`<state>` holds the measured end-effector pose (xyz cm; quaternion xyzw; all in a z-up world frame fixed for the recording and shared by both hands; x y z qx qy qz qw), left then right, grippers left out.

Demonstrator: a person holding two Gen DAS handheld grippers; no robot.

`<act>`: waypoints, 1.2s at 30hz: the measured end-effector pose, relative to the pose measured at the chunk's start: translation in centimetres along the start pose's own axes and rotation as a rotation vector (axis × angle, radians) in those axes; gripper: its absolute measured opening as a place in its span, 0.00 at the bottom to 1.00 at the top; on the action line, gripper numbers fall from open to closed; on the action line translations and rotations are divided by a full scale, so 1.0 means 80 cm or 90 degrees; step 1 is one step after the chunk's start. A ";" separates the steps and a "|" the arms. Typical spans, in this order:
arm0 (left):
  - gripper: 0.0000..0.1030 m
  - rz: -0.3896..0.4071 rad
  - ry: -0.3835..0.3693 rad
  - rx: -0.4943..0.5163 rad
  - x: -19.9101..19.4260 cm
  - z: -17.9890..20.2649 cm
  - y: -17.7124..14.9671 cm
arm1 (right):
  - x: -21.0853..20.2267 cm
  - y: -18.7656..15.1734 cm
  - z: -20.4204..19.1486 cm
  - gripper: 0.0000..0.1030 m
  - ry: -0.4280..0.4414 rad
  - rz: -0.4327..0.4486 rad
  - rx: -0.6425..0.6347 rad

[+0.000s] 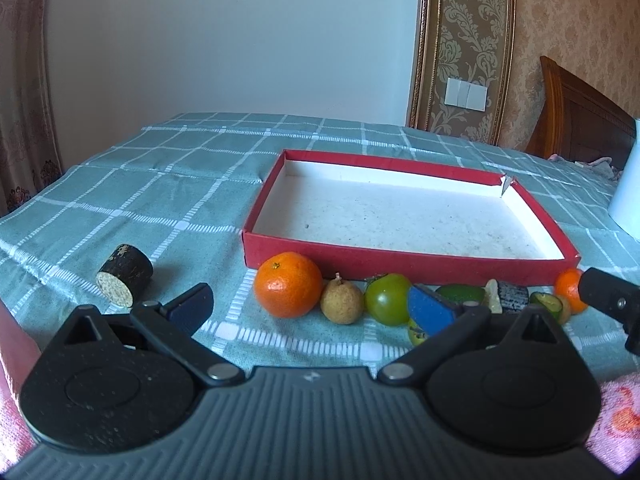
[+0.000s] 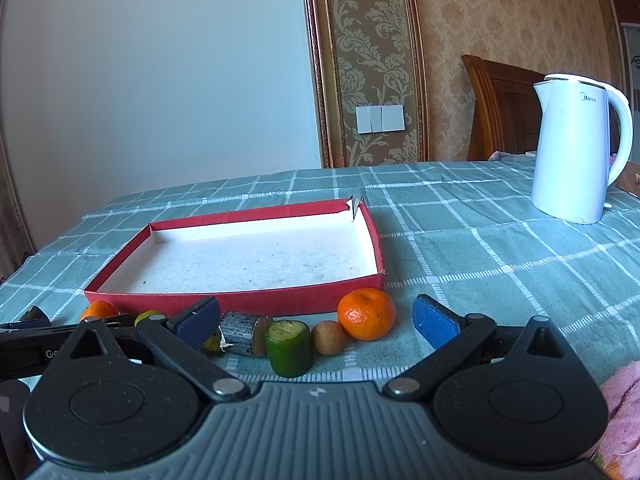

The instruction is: Organize fruits

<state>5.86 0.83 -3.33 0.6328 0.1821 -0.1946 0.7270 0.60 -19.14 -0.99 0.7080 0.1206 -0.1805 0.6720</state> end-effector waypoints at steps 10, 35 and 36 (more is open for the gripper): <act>1.00 -0.015 0.020 -0.032 0.004 -0.017 0.002 | -0.002 0.003 0.004 1.00 -0.002 0.007 0.008; 1.00 -0.018 0.045 0.004 0.016 -0.020 -0.008 | -0.004 0.002 -0.001 1.00 0.006 0.014 0.009; 1.00 -0.017 0.045 0.005 0.016 -0.020 -0.008 | -0.004 0.003 -0.001 1.00 0.005 0.015 0.010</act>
Point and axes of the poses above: each gripper's, at about its wrist camera, not at the fingertips, and x roughly the way its jaws point, z to its right, y to its top, the point moved 6 cm from there along x, roughly the way its jaws point, and after that the axes turned 5 degrees about -x, right-handed, at the moved point
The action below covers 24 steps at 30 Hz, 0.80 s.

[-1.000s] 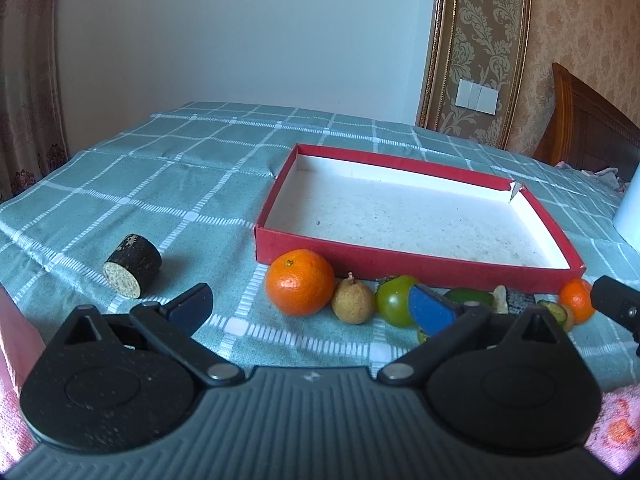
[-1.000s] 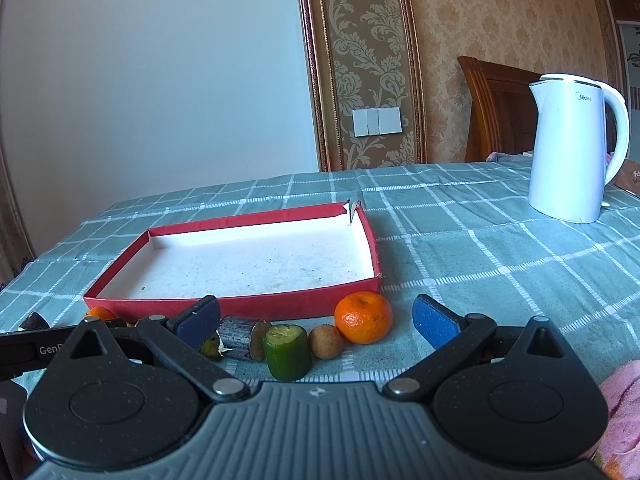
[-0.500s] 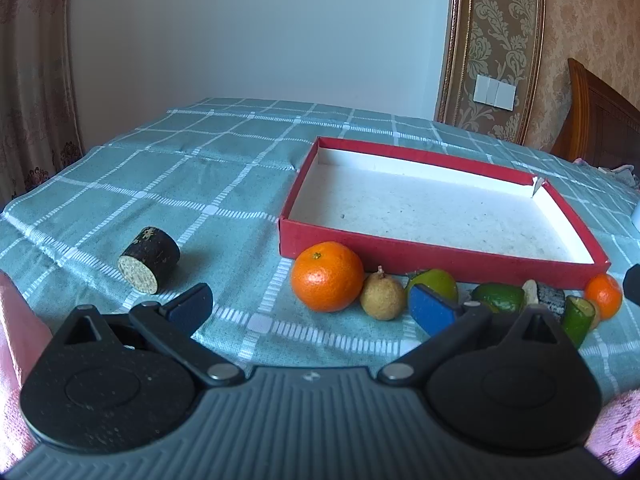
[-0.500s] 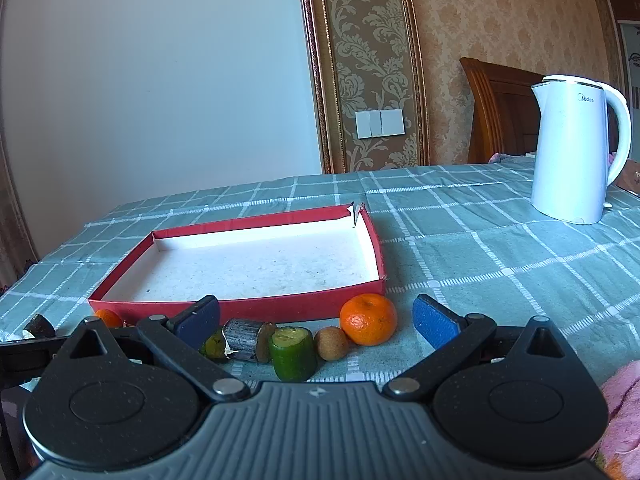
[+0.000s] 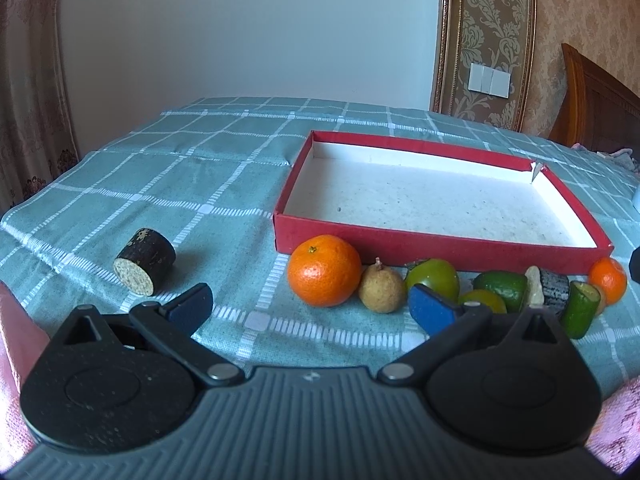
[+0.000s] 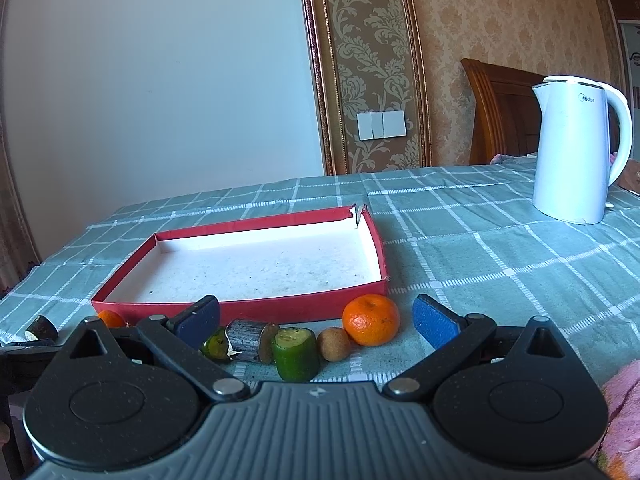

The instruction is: Organize fruits

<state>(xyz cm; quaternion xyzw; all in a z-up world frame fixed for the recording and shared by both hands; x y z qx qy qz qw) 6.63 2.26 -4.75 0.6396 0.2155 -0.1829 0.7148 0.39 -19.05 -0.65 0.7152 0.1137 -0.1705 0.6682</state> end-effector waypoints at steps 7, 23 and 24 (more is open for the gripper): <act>1.00 -0.011 -0.002 -0.013 0.005 -0.006 -0.001 | 0.000 -0.001 0.003 1.00 -0.005 0.008 0.003; 1.00 -0.007 -0.007 -0.022 0.002 -0.007 -0.002 | 0.001 -0.004 0.008 1.00 -0.004 0.010 -0.001; 1.00 -0.007 -0.007 -0.022 0.002 -0.007 -0.002 | 0.001 -0.005 0.008 1.00 -0.004 0.011 -0.003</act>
Point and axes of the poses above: each gripper's, at about its wrist camera, not at the fingertips, and x roughly the way its jaws point, z to its right, y to its top, the point moved 6 cm from there along x, roughly the way its jaws point, and after that the axes turned 5 degrees about -x, right-handed, at the moved point
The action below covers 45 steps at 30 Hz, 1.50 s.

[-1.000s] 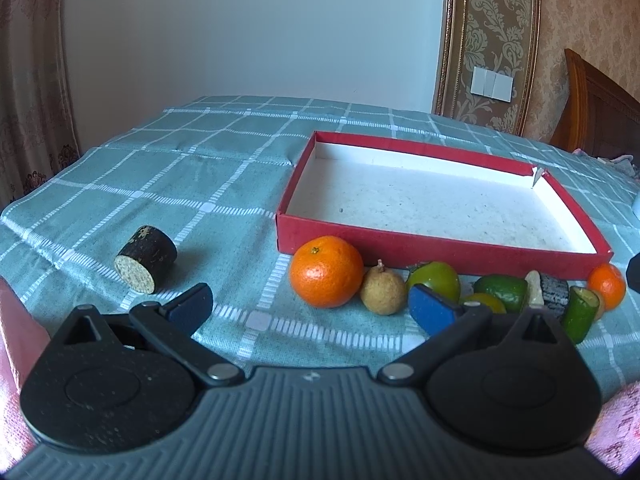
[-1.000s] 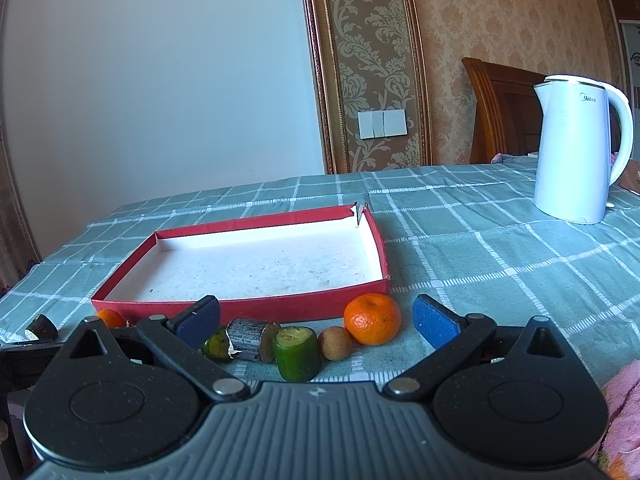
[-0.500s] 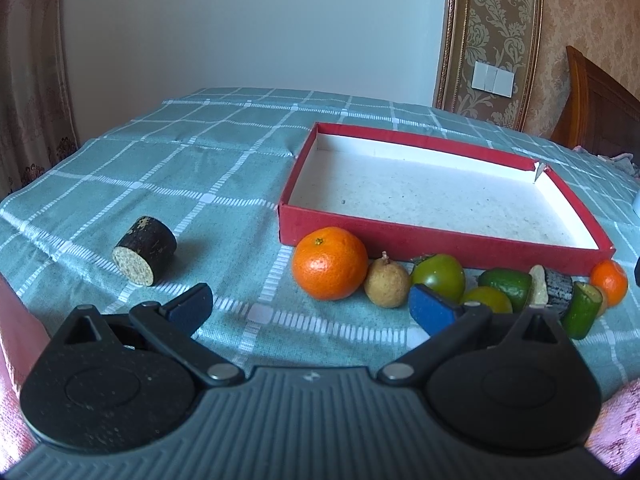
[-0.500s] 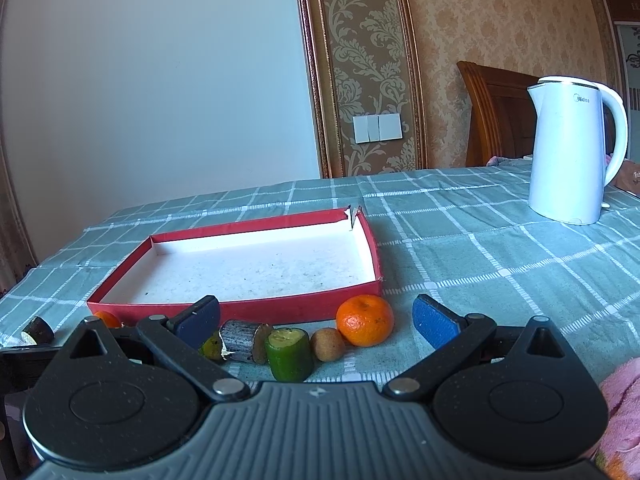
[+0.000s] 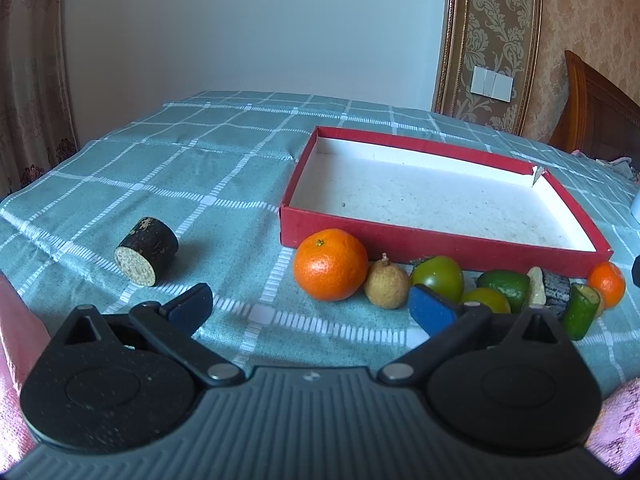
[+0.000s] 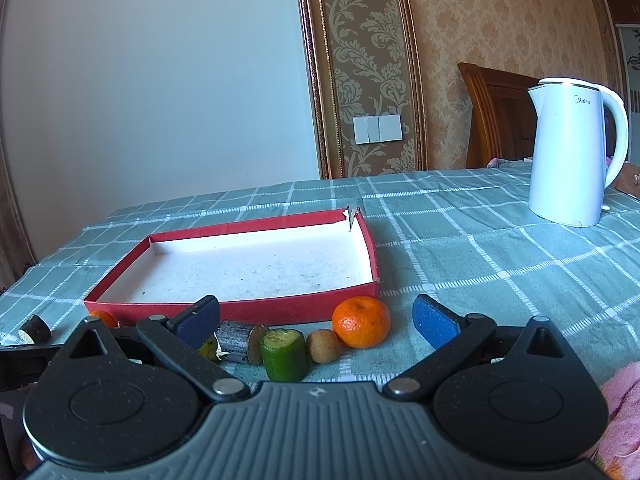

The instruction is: Organize fruits

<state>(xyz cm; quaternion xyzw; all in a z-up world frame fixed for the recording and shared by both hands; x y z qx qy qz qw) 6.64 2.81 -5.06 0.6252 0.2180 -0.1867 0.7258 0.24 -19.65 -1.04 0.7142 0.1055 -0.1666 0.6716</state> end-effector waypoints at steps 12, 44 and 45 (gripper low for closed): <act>1.00 0.001 0.002 0.001 -0.002 0.001 -0.001 | 0.010 -0.010 0.001 1.00 0.000 -0.010 -0.008; 1.00 0.010 -0.001 -0.017 -0.003 -0.005 0.000 | -0.012 -0.009 0.015 1.00 0.049 0.000 -0.107; 1.00 0.010 -0.001 -0.018 -0.003 -0.005 0.000 | -0.011 -0.008 0.012 1.00 0.056 0.000 -0.108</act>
Point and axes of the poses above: each gripper's, at about its wrist camera, not at the fingertips, and x roughly the way its jaws point, z to its right, y to its top, the point moved 6 cm from there along x, roughly the way its jaws point, and after that the axes turned 5 degrees about -x, right-handed, at the moved point
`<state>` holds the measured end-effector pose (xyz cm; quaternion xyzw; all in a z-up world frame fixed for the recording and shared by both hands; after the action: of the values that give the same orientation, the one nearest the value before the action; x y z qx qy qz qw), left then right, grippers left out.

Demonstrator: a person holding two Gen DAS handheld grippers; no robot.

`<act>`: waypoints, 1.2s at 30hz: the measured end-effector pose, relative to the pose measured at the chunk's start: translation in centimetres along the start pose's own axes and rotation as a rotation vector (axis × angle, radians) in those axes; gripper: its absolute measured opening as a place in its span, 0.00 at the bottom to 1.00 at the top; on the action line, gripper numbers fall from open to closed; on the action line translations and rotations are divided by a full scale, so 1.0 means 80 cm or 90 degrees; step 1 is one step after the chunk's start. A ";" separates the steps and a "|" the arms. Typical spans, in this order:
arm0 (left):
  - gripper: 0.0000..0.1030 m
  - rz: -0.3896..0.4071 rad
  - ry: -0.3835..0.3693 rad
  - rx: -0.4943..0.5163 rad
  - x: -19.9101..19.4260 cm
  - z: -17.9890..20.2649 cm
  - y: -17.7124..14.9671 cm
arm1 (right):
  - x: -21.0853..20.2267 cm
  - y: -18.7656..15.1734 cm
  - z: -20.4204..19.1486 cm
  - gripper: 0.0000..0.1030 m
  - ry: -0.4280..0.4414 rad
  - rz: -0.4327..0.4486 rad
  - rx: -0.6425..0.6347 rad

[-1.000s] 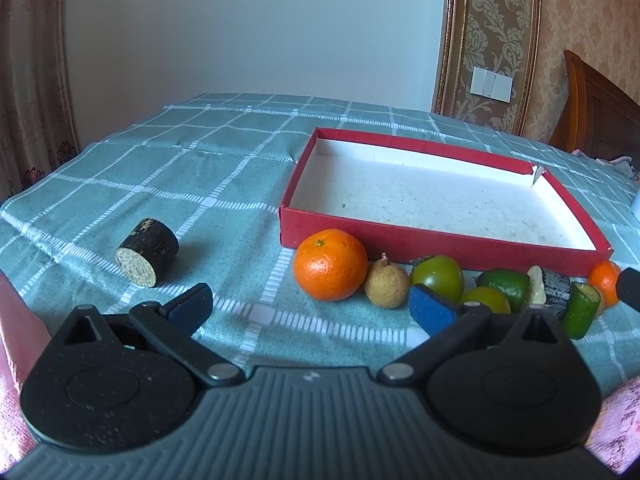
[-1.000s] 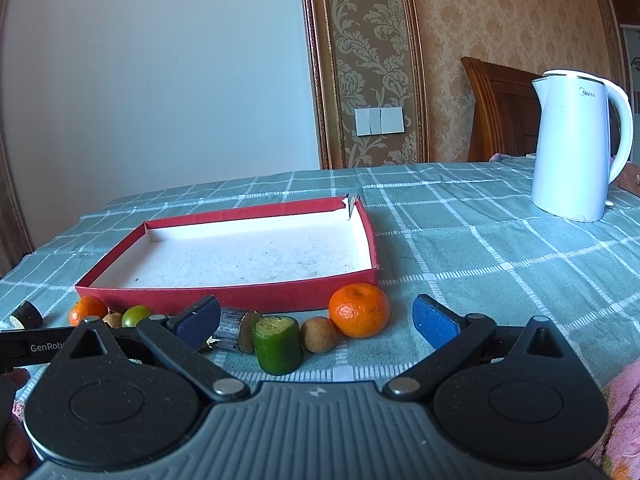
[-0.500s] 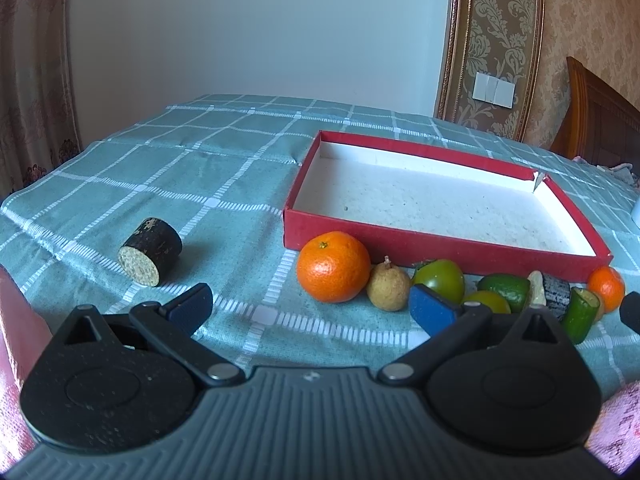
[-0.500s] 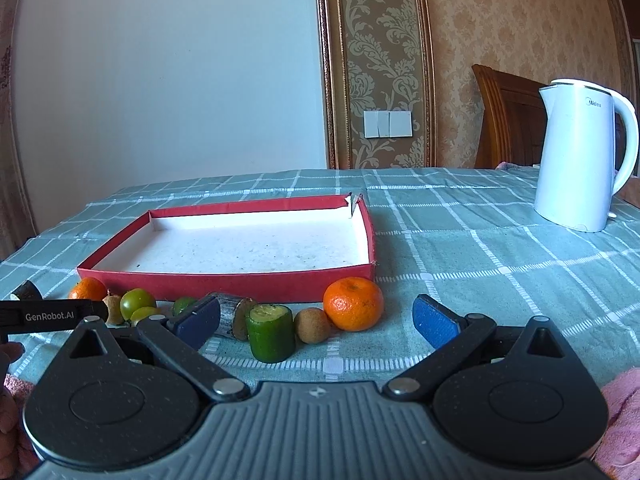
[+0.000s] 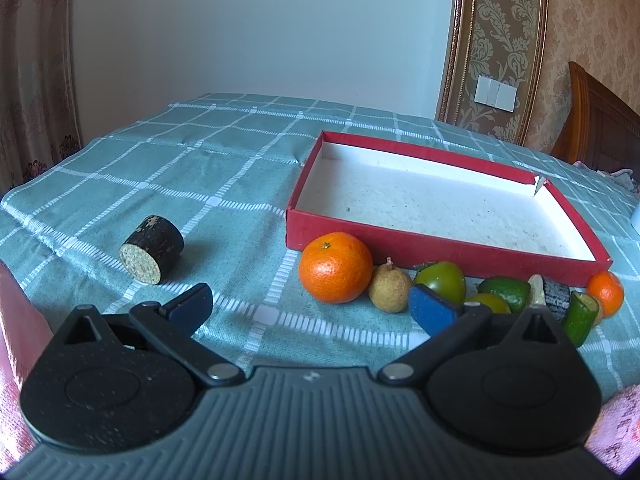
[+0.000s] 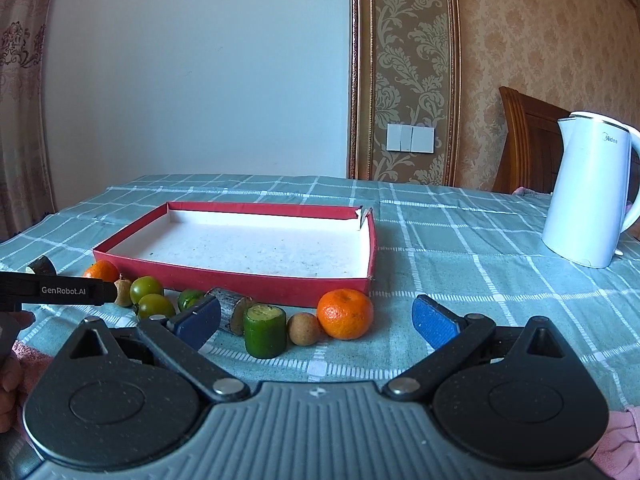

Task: Organize fruits
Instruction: 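Lower the right gripper onto the green cucumber piece and close it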

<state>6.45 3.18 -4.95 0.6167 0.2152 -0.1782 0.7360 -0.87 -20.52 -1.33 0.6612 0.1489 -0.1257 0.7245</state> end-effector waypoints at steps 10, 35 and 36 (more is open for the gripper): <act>1.00 -0.004 -0.005 -0.010 0.001 -0.003 0.000 | 0.035 0.002 -0.038 0.60 0.090 -0.055 -0.053; 1.00 -0.024 -0.018 -0.031 0.007 -0.007 -0.001 | 0.074 -0.012 -0.039 0.34 0.107 -0.117 -0.078; 1.00 -0.024 -0.017 -0.031 0.007 -0.007 -0.001 | 0.077 -0.013 -0.038 0.30 0.100 -0.121 -0.084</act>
<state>6.86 3.72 -5.40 0.5918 0.2212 -0.1954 0.7501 4.26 -17.48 -4.90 0.6027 0.2752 -0.1316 0.7373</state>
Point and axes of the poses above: each gripper's, at about its wrist camera, not at the fingertips, and x roughly the way its jaws point, z to its right, y to its top, the point moved 6 cm from there along x, roughly the way its jaws point, and after that the axes turned 5 degrees about -x, right-handed, at the moved point
